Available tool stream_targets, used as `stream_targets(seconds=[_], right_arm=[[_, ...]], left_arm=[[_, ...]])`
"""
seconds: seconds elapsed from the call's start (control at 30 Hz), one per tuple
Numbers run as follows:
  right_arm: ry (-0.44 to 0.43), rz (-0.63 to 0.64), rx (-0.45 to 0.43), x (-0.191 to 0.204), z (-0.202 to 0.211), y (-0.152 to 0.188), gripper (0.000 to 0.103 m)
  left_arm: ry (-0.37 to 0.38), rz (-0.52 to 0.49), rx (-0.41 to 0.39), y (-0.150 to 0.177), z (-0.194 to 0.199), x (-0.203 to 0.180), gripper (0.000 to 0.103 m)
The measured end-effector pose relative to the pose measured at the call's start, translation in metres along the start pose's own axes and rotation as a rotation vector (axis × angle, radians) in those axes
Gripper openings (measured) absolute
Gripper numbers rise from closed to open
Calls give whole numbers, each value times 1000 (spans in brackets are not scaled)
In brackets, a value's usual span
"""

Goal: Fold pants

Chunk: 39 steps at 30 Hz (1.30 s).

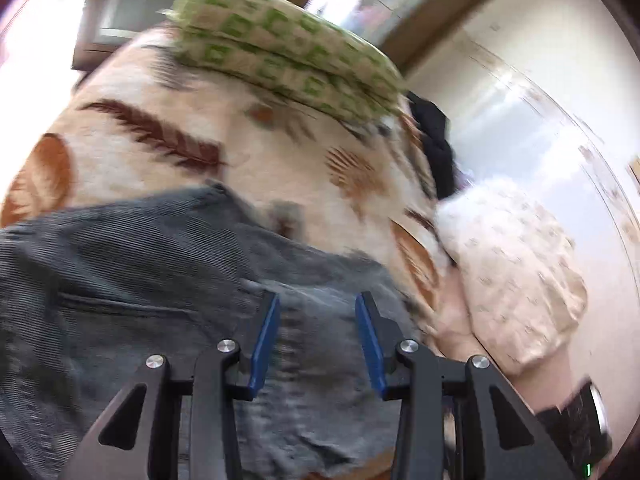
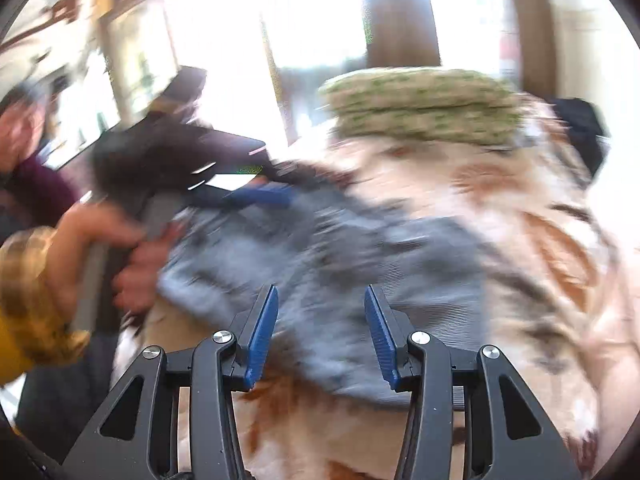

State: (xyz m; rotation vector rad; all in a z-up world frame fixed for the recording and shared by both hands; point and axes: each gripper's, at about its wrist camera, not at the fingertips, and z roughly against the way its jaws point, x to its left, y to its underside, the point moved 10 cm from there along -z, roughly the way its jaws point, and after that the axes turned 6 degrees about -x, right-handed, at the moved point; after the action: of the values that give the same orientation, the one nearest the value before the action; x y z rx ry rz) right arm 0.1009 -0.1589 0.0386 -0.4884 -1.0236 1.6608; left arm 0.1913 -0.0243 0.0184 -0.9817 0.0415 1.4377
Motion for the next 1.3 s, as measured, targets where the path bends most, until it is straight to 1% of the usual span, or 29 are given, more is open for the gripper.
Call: stream_targets(seconds=[0.03, 0.1, 0.13, 0.2, 0.23, 0.27, 0.3, 0.33, 0.37, 0.4, 0.43, 0.47, 0.53, 0.6, 0.63, 0.7, 0.77, 0.8, 0.87, 0.93, 0.97, 1.0, 1.07, 1.17, 1.23, 1.3], right_arm=[[46, -29, 18, -16, -4, 3, 44], [89, -77, 46, -34, -11, 15, 44], [105, -86, 61, -39, -14, 24, 44], [132, -80, 111, -48, -26, 43, 44], [147, -75, 144, -52, -33, 55, 44], [155, -73, 180, -57, -41, 67, 44], [152, -67, 184, -57, -44, 73, 43], [153, -46, 154, -57, -44, 72, 43], [157, -43, 161, -58, -43, 71, 43], [161, -48, 171, -56, -42, 69, 44], [163, -57, 175, -55, -39, 66, 45], [160, -73, 175, -54, -36, 62, 45], [136, -99, 117, -51, -28, 41, 45], [131, -62, 58, -45, -22, 17, 45], [120, -46, 46, -42, -24, 6, 46], [102, -33, 51, -38, -38, -10, 46], [83, -42, 71, -38, -58, -20, 45], [82, -42, 86, -40, -71, -23, 45], [86, -40, 130, -44, -91, -20, 36], [106, -47, 197, -53, -111, -8, 36], [120, -47, 234, -60, -120, 1, 34], [110, -40, 243, -62, -127, 7, 34], [109, -4, 222, -60, -122, 8, 35], [113, -18, 222, -57, -110, 2, 37], [100, -44, 177, -51, -93, -8, 37], [71, -62, 137, -39, -74, -12, 42]], left_arm=[[12, -15, 26, 6, -8, -9, 42], [11, -53, 77, 24, -26, -20, 42], [-2, -75, 99, 33, -32, -22, 42], [-68, -113, 130, 51, -47, -13, 42], [-109, -123, 137, 57, -51, -2, 37], [-122, -106, 140, 62, -54, 9, 19], [-129, -80, 124, 61, -53, 20, 8], [-118, -43, 120, 59, -51, 28, 4], [-72, 17, 134, 58, -48, 33, 4], [-51, 49, 141, 57, -45, 35, 4], [-44, 53, 141, 56, -40, 34, 4], [-48, 33, 135, 55, -35, 31, 4], [-36, -9, 119, 57, -21, 22, 6], [6, -21, 104, 59, -7, 11, 10], [27, -27, 96, 62, 0, 6, 13], [54, -50, 91, 65, 4, -4, 17], [74, -90, 106, 71, 2, -16, 20], [72, -111, 119, 75, -1, -19, 21], [35, -134, 154, 84, -12, -15, 21], [-1, -122, 200, 98, -21, -1, 21], [11, -110, 201, 102, -21, 4, 21], [18, -108, 188, 103, -19, 6, 20], [18, -120, 181, 103, -17, 5, 20], [6, -132, 182, 102, -15, 3, 20], [13, -116, 173, 99, -9, 2, 20], [7, -120, 172, 99, -4, 2, 20]])
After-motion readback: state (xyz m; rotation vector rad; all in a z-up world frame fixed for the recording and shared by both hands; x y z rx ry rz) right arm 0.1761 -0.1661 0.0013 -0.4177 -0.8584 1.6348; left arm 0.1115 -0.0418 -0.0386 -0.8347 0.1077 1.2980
